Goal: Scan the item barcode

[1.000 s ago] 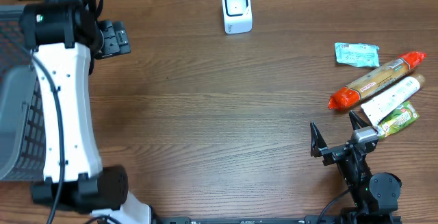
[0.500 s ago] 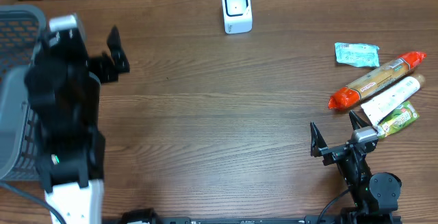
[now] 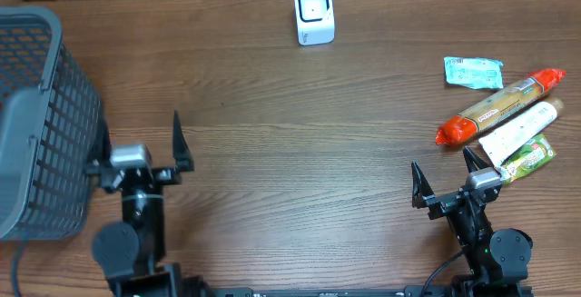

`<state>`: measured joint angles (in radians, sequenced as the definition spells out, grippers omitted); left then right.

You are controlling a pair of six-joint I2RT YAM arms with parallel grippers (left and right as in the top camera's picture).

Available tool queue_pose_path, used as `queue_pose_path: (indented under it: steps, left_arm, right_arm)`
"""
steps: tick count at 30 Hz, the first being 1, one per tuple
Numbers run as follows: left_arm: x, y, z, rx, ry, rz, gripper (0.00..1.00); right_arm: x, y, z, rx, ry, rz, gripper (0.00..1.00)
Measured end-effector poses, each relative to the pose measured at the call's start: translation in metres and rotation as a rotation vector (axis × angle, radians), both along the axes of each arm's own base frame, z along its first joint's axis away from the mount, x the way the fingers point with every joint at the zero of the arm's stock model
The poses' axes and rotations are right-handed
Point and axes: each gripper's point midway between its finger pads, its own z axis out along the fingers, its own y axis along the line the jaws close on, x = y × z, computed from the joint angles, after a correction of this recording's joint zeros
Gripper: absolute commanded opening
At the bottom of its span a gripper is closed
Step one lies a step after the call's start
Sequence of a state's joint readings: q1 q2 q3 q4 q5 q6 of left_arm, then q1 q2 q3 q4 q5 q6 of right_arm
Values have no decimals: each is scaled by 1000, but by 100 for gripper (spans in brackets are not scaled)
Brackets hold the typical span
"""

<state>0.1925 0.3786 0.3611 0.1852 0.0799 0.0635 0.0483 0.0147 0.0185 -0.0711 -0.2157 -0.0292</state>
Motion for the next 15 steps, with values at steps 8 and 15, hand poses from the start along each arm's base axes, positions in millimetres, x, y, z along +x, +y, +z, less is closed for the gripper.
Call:
queue_pose_path:
  steps: [8, 15]
  left_arm:
    - [-11, -3, -54, 50, -12, 5, 99]
    - [-17, -4, -83, 77, -18, 7, 100]
  right_arm:
    - [0, 0, 0, 0, 0, 0, 100]
    - [0, -1, 0, 0, 0, -4, 100]
